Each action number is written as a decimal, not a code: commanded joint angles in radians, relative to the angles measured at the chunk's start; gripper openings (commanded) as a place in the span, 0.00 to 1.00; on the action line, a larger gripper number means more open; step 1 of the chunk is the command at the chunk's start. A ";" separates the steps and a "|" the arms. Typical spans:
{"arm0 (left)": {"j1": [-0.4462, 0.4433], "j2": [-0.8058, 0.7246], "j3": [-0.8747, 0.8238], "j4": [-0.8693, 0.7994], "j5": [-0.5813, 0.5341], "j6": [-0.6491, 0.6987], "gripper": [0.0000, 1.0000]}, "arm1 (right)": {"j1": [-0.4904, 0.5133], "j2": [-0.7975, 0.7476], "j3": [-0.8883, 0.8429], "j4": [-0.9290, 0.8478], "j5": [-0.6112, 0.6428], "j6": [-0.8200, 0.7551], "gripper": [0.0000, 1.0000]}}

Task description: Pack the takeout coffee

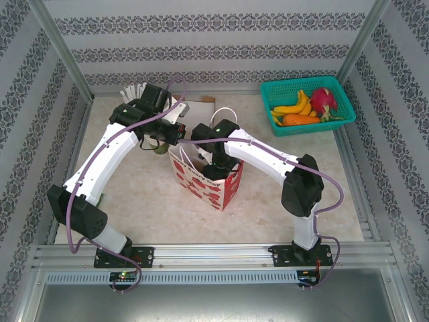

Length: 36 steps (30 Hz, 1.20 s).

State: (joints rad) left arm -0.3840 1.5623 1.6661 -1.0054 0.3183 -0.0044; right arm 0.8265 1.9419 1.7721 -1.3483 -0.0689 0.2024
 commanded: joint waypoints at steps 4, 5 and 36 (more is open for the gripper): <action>0.009 -0.017 0.003 0.024 0.016 -0.005 0.00 | -0.013 0.017 -0.035 0.013 -0.011 0.009 0.42; 0.010 -0.018 0.001 0.024 0.016 -0.005 0.00 | -0.013 0.017 -0.038 0.016 -0.011 0.009 0.42; 0.009 -0.024 -0.001 0.028 0.026 -0.006 0.00 | -0.026 0.020 -0.145 0.118 0.020 0.032 0.41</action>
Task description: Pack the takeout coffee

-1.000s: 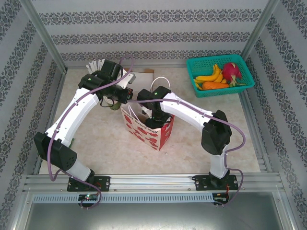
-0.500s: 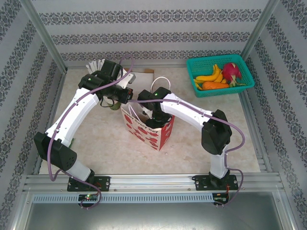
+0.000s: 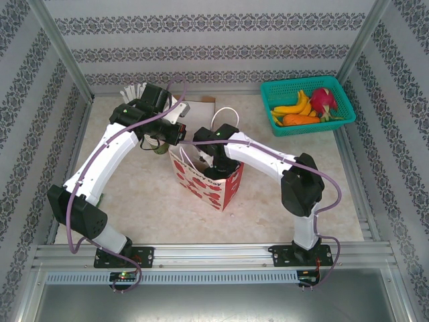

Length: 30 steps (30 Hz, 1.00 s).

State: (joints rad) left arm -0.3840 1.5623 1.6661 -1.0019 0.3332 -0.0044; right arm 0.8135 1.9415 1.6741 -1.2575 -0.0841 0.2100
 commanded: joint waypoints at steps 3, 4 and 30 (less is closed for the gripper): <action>0.010 -0.027 -0.003 0.028 0.015 -0.004 0.00 | -0.014 0.020 -0.080 0.056 0.047 0.032 0.41; 0.009 -0.029 -0.005 0.029 0.014 -0.003 0.00 | -0.013 0.020 -0.091 0.067 0.051 0.035 0.41; 0.009 -0.019 0.003 0.045 0.082 -0.044 0.00 | -0.023 0.105 -0.148 0.078 0.026 0.053 0.41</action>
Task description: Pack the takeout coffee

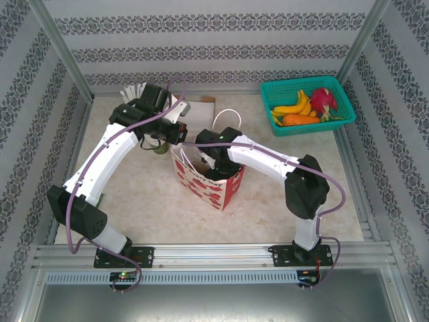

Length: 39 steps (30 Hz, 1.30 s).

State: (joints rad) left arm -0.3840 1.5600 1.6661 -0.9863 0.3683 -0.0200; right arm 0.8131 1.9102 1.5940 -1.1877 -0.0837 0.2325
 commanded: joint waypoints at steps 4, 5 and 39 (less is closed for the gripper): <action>0.010 -0.013 -0.012 0.039 0.062 -0.031 0.00 | -0.017 0.148 0.004 -0.007 0.017 0.026 0.41; 0.008 -0.010 -0.010 0.034 0.065 -0.032 0.00 | -0.015 0.148 0.021 -0.006 0.007 0.025 0.41; 0.008 0.009 0.014 0.014 0.054 -0.043 0.00 | -0.038 0.222 0.037 0.014 -0.028 0.040 0.41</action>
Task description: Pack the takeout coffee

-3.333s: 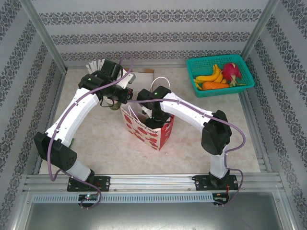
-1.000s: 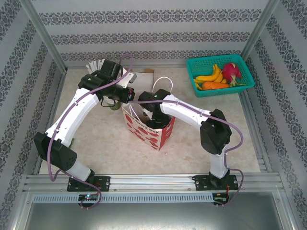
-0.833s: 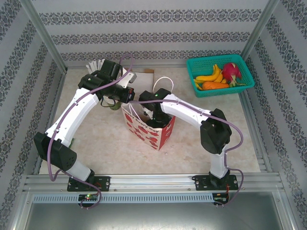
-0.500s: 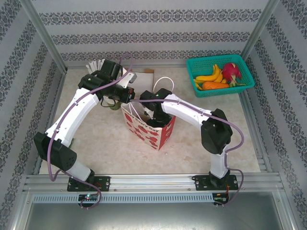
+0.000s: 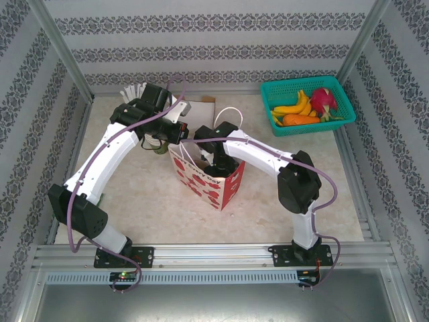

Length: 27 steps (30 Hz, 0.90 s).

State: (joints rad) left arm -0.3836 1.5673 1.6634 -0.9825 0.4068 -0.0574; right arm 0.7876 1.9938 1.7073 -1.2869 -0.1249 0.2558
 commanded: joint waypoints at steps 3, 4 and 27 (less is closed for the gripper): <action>0.007 -0.001 0.013 0.014 0.015 -0.007 0.00 | -0.014 0.146 -0.081 0.124 0.016 0.019 0.41; 0.008 -0.001 0.011 0.015 0.018 -0.010 0.00 | -0.015 0.148 -0.078 0.124 0.018 0.020 0.41; 0.007 0.002 0.012 0.029 0.005 -0.019 0.00 | -0.023 0.122 0.024 0.095 0.042 0.039 0.54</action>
State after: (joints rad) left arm -0.3710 1.5757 1.6634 -0.9646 0.4236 -0.0608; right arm 0.7807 2.0243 1.7653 -1.3041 -0.1291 0.2790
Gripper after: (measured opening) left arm 0.049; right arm 0.820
